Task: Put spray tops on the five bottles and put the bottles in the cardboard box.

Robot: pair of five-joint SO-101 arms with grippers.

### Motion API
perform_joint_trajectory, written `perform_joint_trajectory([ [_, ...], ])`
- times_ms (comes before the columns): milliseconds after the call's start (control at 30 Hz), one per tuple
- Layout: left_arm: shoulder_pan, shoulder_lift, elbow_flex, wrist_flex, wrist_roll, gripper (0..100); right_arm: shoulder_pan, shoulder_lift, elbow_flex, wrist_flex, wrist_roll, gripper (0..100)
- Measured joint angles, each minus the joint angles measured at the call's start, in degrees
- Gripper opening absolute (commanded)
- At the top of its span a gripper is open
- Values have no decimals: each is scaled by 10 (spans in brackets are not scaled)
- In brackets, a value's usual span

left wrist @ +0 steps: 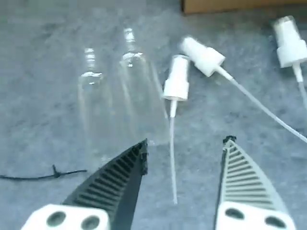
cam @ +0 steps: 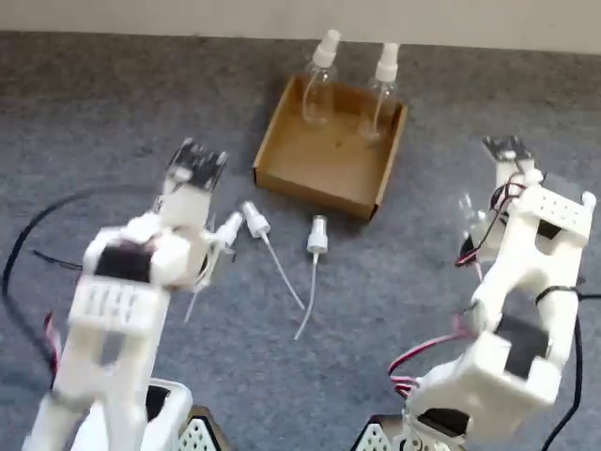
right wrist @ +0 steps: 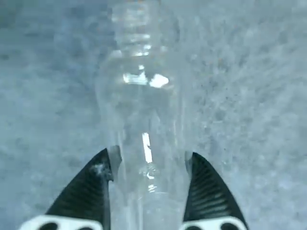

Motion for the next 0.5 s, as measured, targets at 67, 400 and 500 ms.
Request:
perform_joint_trajectory([
  [67,14,91,-58,-3,25,228,13,39,0,-25,0,5],
  [400,65,434,-299,-12,248,228,45,88,-1,-100,3,5],
  [500,70,478,-309,-38,280,228,47,97,-1,-118,3,5],
])
